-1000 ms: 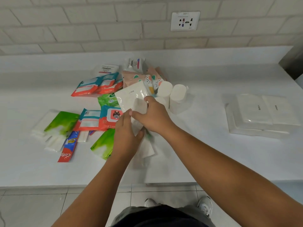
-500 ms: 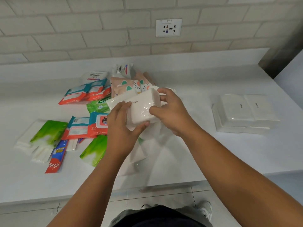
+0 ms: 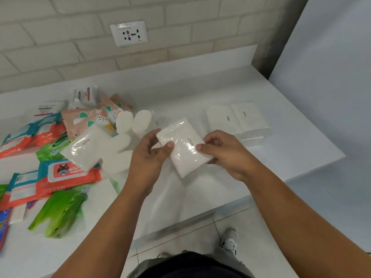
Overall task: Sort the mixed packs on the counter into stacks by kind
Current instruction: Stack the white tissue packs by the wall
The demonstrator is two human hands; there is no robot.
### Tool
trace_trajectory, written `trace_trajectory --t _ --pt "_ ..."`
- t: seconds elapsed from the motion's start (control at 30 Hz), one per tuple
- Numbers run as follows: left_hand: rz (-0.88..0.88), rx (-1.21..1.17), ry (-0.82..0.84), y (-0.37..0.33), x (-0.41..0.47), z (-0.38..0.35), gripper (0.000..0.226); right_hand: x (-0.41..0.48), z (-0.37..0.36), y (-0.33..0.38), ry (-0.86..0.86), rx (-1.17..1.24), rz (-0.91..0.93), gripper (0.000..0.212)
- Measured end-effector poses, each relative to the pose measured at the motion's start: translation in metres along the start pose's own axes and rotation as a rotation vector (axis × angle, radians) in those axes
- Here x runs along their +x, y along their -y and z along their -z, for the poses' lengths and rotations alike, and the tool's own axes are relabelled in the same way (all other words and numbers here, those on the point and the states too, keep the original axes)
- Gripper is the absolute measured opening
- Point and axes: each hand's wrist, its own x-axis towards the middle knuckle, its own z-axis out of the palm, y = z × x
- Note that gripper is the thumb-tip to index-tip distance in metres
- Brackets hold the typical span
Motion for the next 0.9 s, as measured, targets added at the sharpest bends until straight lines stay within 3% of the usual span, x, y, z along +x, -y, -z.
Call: trace_trajectory --t 0.2,0.47,0.7,0.9 --pt "0.132 0.059 0.177 0.019 0.002 -0.079 0.05 -0.018 0.073 -0.036 -0.075 0.007 -0.086 0.041" --pt "0.333 0.167 0.32 0.049 -0.002 -0.164 0.057 -0.03 0.151 -0.071 -0.168 -0.026 -0.18 0.041" --pt "0.375 0.243 0.295 0.062 0.004 -0.205 0.047 -0.017 0.182 -0.073 -0.249 -0.295 -0.168 0.029" --pt "0.335 0.374 0.239 0.063 0.008 -0.214 0.063 -0.006 0.187 -0.072 -0.231 -0.41 -0.146 0.033"
